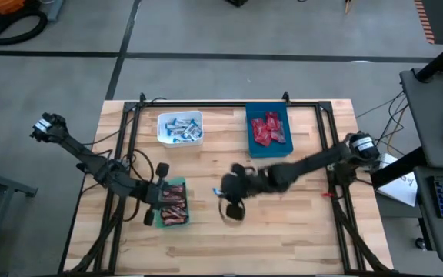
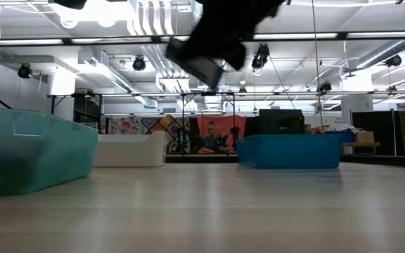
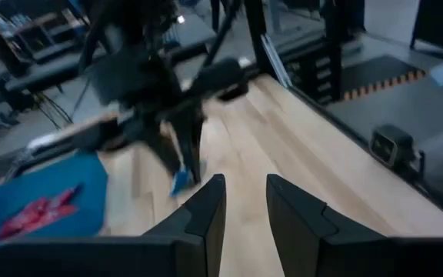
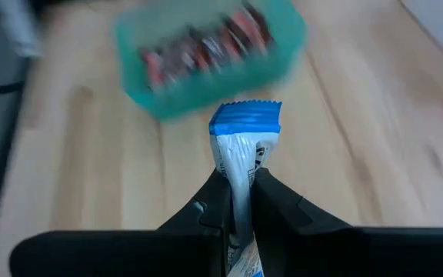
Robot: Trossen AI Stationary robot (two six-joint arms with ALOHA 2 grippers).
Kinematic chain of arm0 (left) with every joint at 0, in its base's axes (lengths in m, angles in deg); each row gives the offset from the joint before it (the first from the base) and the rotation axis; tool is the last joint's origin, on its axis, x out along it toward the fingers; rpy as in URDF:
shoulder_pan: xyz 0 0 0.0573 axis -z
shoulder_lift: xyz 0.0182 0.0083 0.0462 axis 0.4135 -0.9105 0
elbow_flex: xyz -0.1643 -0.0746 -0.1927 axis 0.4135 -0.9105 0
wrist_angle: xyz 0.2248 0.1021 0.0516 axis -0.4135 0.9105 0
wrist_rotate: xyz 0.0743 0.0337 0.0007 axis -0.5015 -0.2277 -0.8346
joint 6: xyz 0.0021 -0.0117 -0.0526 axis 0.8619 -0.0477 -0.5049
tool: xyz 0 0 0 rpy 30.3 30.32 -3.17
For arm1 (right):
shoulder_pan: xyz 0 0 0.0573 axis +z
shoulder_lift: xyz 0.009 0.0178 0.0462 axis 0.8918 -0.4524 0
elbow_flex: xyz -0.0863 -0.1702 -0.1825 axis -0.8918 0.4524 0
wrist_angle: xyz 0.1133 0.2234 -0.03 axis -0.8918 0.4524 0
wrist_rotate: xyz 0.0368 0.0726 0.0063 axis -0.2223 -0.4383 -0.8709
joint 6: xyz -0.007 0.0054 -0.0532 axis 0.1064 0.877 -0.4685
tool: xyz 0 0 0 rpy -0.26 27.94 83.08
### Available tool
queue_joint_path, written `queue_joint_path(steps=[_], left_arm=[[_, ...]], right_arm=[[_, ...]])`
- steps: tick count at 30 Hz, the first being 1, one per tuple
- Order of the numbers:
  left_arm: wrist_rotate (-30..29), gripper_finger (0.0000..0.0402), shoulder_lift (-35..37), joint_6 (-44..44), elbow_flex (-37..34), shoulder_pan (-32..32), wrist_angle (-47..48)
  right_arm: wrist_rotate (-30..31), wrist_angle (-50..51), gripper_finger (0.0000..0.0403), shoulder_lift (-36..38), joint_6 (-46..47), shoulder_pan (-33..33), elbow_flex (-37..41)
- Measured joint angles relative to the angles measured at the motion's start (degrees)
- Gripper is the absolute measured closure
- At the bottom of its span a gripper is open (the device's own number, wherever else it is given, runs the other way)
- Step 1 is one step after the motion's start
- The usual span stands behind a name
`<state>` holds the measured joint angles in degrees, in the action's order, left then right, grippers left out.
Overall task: Sort candy
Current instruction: Put the white chocolate bar into the white bin
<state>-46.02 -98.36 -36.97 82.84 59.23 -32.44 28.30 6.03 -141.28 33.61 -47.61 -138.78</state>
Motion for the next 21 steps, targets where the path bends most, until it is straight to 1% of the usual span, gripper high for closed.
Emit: queue_joint_path(steps=[2,5,8,10,12,14,18,19,21], left_arm=[[0.4,0.0322,-0.1,0.5,0.0,-1.2,-2.0],[0.4,0.0322,-0.1,0.4,-0.5,-3.5,-5.0],[0.5,0.0317,0.0,0.4,-1.5,-5.7,-8.6],[0.5,0.0307,0.1,0.4,-2.4,-7.1,-9.9],[0.6,0.0290,0.0,0.4,-3.3,-8.3,-11.6],[0.7,0.0268,-0.7,0.7,-3.8,-9.7,-14.8],[0.7,0.0222,-2.6,2.9,-5.3,-12.1,-20.0],[1.2,0.0212,-3.2,3.7,-5.9,-12.6,-21.4],[4.2,0.0197,-4.8,5.1,-6.9,-13.7,-24.8]], right_arm=[[-8.0,-6.0,0.0370,0.0,-8.6,-3.6,0.3],[-20.6,-17.6,0.0370,-0.7,-18.8,-8.4,1.3],[-33.9,-27.4,0.0370,-2.0,-25.6,-11.8,2.7],[-39.8,-31.5,0.0370,-2.9,-27.2,-13.4,3.8],[-41.1,-35.5,0.0370,-3.8,-27.4,-14.6,4.2],[-41.3,-36.8,0.0370,-4.5,-27.4,-15.4,4.2],[-41.2,-36.5,0.0370,-5.3,-27.4,-16.3,4.3],[-41.2,-36.5,0.0370,-5.3,-27.4,-16.4,4.3],[-41.3,-36.7,0.0370,-5.3,-27.4,-16.3,4.3]])
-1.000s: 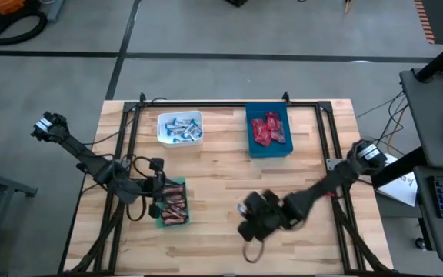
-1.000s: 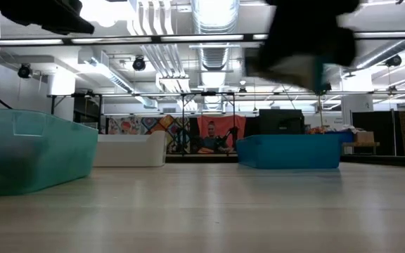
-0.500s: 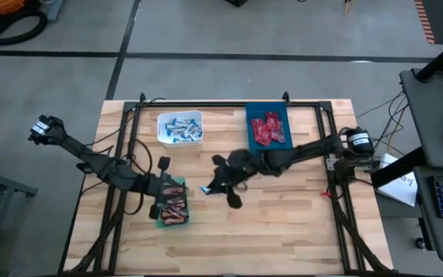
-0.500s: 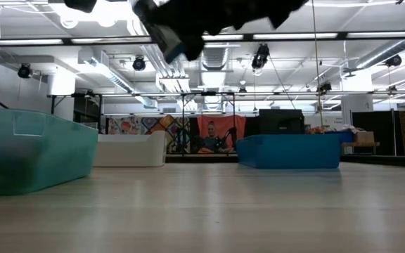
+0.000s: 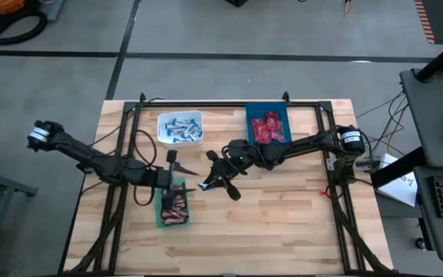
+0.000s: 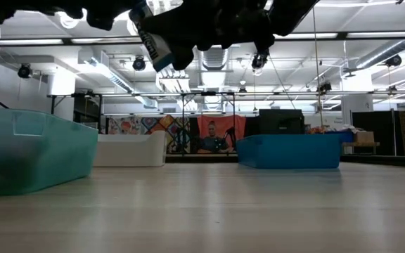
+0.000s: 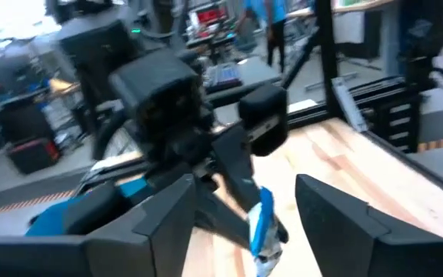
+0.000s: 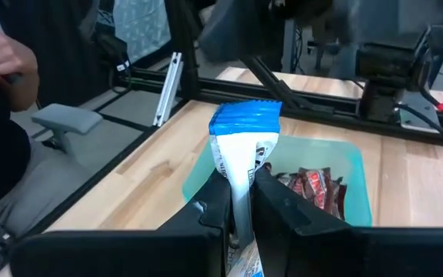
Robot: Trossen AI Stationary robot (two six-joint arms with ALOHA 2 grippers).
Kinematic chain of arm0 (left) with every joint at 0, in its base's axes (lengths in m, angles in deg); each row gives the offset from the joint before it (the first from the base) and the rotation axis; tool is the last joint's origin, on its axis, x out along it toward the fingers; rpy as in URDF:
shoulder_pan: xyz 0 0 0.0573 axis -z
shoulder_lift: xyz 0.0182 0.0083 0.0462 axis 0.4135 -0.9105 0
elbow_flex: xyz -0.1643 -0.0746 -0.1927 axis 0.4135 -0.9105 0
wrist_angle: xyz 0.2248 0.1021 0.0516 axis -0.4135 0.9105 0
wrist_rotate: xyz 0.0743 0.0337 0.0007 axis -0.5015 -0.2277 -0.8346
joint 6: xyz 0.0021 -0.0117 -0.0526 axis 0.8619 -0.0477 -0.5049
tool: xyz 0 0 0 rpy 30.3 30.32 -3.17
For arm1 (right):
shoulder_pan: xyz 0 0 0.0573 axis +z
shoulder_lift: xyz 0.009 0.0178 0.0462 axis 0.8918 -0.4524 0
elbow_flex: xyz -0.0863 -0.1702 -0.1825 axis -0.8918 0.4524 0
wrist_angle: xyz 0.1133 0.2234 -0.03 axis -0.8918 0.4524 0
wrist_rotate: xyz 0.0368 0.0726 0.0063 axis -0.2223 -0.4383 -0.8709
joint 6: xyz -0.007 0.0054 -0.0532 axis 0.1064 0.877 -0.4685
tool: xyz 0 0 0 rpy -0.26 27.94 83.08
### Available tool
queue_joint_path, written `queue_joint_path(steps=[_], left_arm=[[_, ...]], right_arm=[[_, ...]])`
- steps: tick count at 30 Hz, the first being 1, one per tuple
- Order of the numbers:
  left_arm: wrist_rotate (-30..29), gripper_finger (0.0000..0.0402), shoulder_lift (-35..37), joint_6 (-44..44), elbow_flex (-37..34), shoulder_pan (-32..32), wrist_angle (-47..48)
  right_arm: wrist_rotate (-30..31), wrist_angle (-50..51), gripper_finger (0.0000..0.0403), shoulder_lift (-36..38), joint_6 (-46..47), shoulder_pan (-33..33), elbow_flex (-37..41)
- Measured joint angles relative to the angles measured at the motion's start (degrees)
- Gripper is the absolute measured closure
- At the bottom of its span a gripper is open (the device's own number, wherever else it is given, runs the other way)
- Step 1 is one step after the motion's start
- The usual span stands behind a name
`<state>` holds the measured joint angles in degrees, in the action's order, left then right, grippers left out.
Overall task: Sort candy
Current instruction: Put the white chocolate bar into the white bin
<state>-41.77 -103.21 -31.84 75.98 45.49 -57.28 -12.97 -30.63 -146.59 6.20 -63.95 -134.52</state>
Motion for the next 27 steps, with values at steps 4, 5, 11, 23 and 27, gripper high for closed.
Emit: queue_joint_path(steps=[4,5,11,23,27], left_arm=[[2.7,0.0188,-3.0,0.6,-0.4,-1.9,-2.7],[2.7,0.0190,-3.5,0.7,-0.1,-2.3,-3.0],[5.7,0.0237,-6.2,1.3,0.0,-3.7,-3.1],[5.7,0.0391,-5.3,2.5,0.0,-3.7,-3.6],[4.2,0.0400,-3.6,2.7,0.1,-3.8,-2.8]], right_arm=[[-0.1,0.1,0.0370,0.0,0.0,0.1,-0.1],[-0.1,0.0,0.0370,0.0,0.0,0.0,-0.1],[-0.1,0.0,0.0370,0.0,0.0,0.0,-0.1],[0.5,-0.1,0.0333,0.0,6.6,-0.6,-0.2],[0.7,0.7,0.0289,0.0,8.3,-1.7,-0.2]])
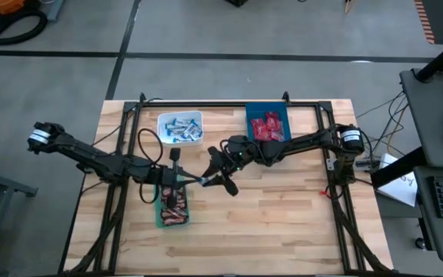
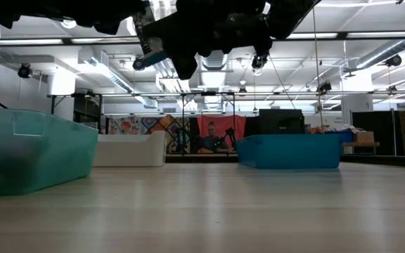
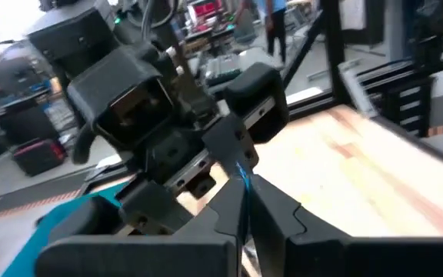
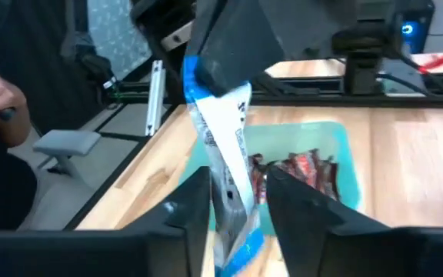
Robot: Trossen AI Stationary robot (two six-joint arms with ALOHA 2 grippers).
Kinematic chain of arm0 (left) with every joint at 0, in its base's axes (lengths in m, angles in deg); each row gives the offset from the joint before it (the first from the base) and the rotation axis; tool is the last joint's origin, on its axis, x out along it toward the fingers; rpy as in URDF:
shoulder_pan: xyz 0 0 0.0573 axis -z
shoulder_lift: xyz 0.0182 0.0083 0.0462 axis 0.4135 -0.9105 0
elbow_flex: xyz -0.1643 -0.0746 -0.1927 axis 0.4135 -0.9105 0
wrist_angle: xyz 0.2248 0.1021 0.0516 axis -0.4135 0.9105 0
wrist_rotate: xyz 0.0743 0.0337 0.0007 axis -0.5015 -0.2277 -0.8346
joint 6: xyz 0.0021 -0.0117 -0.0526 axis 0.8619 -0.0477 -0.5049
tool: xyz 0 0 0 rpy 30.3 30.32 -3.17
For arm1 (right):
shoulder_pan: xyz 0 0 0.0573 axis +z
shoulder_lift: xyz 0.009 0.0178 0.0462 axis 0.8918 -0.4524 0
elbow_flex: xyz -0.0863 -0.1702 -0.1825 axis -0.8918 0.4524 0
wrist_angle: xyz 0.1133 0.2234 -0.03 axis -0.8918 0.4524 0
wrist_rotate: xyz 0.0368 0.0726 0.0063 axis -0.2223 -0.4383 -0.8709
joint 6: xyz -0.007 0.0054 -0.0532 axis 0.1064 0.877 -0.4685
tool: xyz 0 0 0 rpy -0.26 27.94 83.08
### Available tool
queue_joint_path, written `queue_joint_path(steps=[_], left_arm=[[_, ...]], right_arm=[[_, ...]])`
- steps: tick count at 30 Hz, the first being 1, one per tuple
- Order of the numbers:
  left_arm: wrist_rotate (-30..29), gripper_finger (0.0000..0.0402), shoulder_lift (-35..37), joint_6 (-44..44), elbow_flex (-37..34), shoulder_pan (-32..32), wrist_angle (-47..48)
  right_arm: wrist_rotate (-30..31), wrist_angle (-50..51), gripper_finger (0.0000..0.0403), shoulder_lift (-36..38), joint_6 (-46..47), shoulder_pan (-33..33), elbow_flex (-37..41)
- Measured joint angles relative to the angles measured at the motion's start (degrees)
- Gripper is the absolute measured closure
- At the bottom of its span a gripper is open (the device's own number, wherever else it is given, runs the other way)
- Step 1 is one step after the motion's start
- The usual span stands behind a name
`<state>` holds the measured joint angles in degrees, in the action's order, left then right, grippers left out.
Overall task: Sort candy
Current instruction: Put the white chocolate bar into the white bin, then return to Home Position
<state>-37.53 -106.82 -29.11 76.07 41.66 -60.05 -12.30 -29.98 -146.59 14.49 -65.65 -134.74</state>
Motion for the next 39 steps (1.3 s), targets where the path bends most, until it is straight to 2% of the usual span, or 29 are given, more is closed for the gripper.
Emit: queue_joint_path(steps=[2,7,13,16,19,24,28,31,35,39], left_arm=[[-2.6,0.0401,1.3,0.0,0.0,-0.2,2.2],[-13.8,0.0401,6.0,-2.0,0.1,-1.7,12.7],[-28.7,0.0401,10.1,-7.5,1.9,-7.3,28.2],[-29.9,0.0401,10.7,-9.3,2.1,-13.5,30.7],[-29.9,0.0401,9.9,-10.2,1.6,-21.5,30.9],[-19.9,0.0401,7.3,-12.8,1.6,-34.5,30.9],[-15.5,0.0401,6.6,-13.6,2.4,-37.4,32.2],[-10.8,0.0401,7.5,-14.1,2.8,-35.6,33.4],[2.9,0.0401,9.2,-16.3,2.8,-29.7,33.1],[5.4,0.0401,11.4,-16.4,1.9,-19.2,31.2]], right_arm=[[0.0,0.2,0.0268,0.3,1.1,-0.9,0.0],[1.5,5.7,0.0227,2.1,4.4,-4.3,0.0],[13.4,14.1,0.0214,4.3,7.5,-6.2,0.0],[17.5,14.9,0.0217,4.4,7.4,-6.3,0.0],[17.9,15.0,0.0222,4.4,6.8,-6.3,0.0],[17.9,15.5,0.0225,4.4,6.4,-6.0,0.0],[17.9,19.5,0.0223,4.4,6.3,-5.8,0.0],[17.9,23.6,0.0225,4.4,4.2,-5.6,0.2],[15.4,21.9,0.0227,4.6,-2.1,-4.3,3.1],[8.5,13.3,0.0227,6.2,-6.5,-3.3,8.9]])
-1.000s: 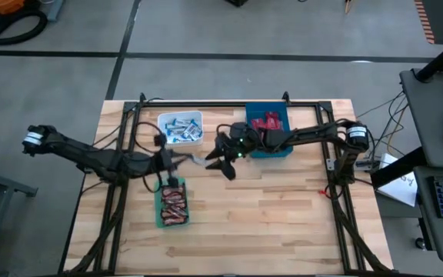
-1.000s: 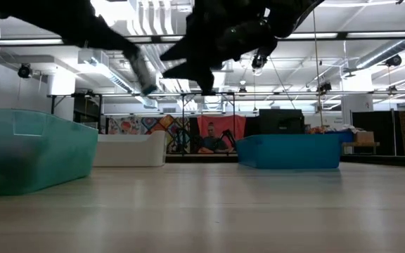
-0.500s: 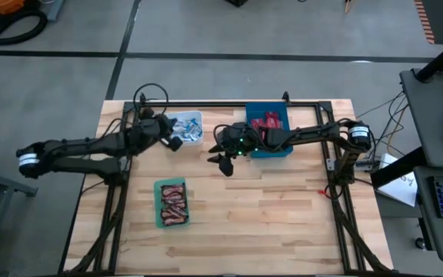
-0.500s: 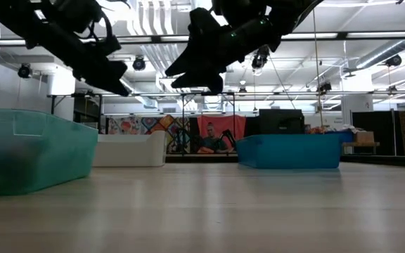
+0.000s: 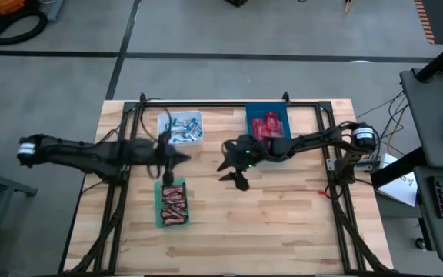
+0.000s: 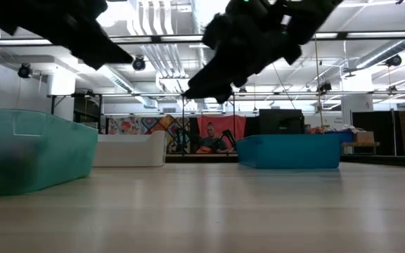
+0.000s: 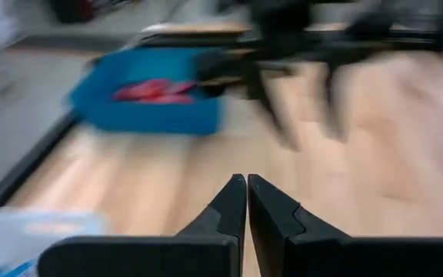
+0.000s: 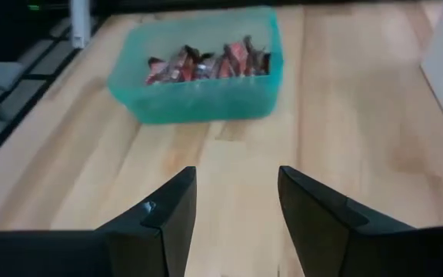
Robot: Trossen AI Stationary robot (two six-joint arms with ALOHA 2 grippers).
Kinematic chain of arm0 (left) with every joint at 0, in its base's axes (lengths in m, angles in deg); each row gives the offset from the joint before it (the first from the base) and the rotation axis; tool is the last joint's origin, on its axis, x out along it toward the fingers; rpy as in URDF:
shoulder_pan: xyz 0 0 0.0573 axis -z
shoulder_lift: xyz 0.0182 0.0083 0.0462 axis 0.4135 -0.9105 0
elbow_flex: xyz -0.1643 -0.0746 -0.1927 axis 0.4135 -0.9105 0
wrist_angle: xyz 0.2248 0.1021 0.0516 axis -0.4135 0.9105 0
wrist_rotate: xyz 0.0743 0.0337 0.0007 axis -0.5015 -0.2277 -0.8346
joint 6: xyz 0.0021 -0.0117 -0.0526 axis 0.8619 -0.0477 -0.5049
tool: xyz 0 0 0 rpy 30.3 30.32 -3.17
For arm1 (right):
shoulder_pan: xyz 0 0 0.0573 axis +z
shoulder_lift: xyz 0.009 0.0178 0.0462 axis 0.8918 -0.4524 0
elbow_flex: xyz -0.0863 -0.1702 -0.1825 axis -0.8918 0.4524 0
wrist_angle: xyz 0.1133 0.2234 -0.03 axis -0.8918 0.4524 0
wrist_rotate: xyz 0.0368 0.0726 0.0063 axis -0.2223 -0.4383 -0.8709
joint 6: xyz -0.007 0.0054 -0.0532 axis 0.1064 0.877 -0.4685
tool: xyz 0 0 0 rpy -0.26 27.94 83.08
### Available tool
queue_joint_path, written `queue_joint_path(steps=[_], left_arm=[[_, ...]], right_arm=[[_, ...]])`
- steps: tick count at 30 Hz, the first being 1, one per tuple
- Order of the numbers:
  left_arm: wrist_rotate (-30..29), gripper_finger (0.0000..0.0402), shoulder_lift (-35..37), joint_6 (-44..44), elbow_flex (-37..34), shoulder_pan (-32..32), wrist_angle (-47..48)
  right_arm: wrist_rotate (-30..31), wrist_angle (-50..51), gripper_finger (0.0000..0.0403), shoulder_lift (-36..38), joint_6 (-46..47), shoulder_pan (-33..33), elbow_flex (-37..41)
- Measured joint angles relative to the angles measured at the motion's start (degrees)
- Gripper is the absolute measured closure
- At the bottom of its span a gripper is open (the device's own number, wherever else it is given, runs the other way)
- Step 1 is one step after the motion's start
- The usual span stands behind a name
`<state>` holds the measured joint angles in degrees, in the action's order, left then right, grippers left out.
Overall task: Sort candy
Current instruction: Return to Home Position
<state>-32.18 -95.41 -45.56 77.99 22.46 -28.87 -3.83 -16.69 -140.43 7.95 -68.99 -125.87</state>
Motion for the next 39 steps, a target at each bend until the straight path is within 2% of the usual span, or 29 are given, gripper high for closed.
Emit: queue_joint_path(steps=[3,6,8,10,14,17,20,25,30,39], left_arm=[[-2.5,0.0401,2.7,0.7,-1.4,8.1,-0.2],[-10.5,0.0401,6.7,0.0,-3.2,15.2,-1.0],[-13.8,0.0401,10.2,0.0,-4.4,18.9,-0.9],[-14.5,0.0401,14.2,0.2,-5.7,20.8,-1.2],[-14.8,0.0401,21.3,1.2,-9.6,21.0,-3.8],[-14.8,0.0402,25.1,5.3,-14.7,19.8,-10.3],[-12.5,0.0402,28.9,8.1,-19.2,18.4,-14.5],[-11.8,0.0402,37.6,7.8,-24.5,17.6,-14.6],[-11.2,0.0401,48.1,6.5,-28.6,17.6,-10.9],[-10.1,0.0401,48.5,4.4,-28.6,17.5,-9.1]], right_arm=[[-0.5,-5.8,0.0229,2.5,-1.9,-0.1,5.6],[-0.3,-10.2,0.0231,6.0,-2.8,-0.2,12.0],[-0.4,-13.7,0.0232,9.2,-3.5,-0.1,16.0],[-0.6,-16.4,0.0232,12.9,-3.7,-0.1,19.8],[0.5,-20.3,0.0232,20.5,-4.2,-0.1,27.1],[0.4,-23.8,0.0232,26.1,-5.1,-0.1,31.7],[0.5,-25.5,0.0232,31.3,-6.9,-0.1,35.2],[0.5,-25.7,0.0232,40.9,-7.5,-0.4,39.7],[0.5,-25.5,0.0232,51.1,-6.2,-0.4,46.1],[4.1,-25.6,0.0233,67.9,-5.2,-0.5,57.6]])
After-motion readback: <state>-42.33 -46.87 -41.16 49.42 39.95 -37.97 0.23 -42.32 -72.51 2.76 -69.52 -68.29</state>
